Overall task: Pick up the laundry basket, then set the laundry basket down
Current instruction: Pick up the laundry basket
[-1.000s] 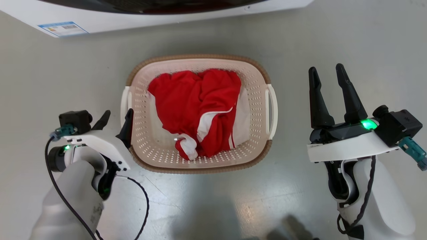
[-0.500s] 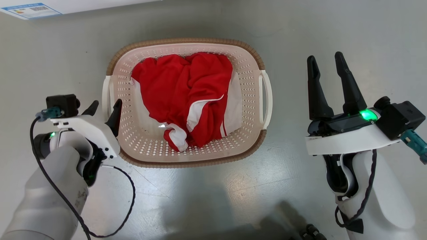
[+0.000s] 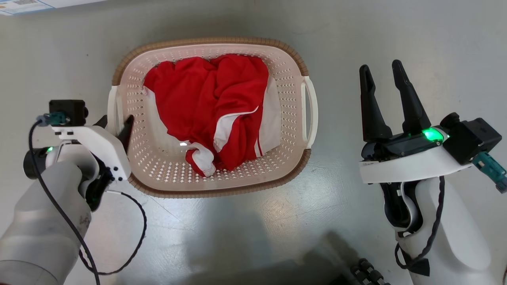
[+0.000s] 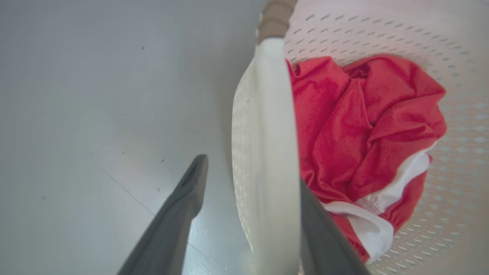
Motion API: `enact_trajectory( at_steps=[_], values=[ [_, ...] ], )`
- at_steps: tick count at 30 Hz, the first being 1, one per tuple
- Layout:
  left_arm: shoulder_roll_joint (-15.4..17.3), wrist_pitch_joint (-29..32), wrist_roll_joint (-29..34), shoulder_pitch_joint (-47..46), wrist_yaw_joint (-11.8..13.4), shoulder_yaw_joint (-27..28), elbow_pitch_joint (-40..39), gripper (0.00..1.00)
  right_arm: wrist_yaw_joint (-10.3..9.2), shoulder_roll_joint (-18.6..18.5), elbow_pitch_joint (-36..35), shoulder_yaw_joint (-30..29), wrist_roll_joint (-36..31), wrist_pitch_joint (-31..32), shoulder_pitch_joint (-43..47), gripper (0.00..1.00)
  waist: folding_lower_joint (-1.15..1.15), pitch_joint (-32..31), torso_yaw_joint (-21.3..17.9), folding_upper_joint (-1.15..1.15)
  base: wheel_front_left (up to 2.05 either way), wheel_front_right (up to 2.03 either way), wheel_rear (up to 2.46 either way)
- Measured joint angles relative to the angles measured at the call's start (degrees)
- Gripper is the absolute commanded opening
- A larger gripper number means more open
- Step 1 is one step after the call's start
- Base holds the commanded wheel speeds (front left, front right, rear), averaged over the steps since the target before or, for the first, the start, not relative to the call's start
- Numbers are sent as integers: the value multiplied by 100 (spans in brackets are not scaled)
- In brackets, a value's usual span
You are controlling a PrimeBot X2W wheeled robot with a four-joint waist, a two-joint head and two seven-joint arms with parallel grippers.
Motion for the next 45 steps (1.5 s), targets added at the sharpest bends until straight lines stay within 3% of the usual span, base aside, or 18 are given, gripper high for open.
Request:
enact_trajectory(
  at_steps=[2,4,5,6,17,27,45],
  values=[
    [15,2,-116,-49,0,-76,21,45,0,0,0,10,9,1,-34,100,0,15,-10,0,0,0,0],
    [-13,3,-177,-77,-29,-137,25,23,0,0,1,25,16,1,-83,100,0,21,-13,0,0,0,0],
    [-27,31,-214,-90,-41,-170,26,2,0,0,1,36,31,1,-88,100,0,21,-14,0,0,0,0],
    [-23,57,-258,-113,-37,-204,32,0,0,0,4,51,54,1,-87,100,0,20,-15,0,0,0,0],
    [-73,71,-835,-121,7,-348,227,0,0,-1,91,99,68,0,-88,100,0,-138,25,0,0,0,0],
    [-359,-1,-1176,-99,10,-379,457,0,0,-1,136,141,114,0,-88,100,0,-321,66,0,0,0,0],
    [-550,-211,-1304,-105,10,-480,791,0,0,-1,140,141,114,0,-88,100,0,-268,51,0,0,0,0]
  ],
)
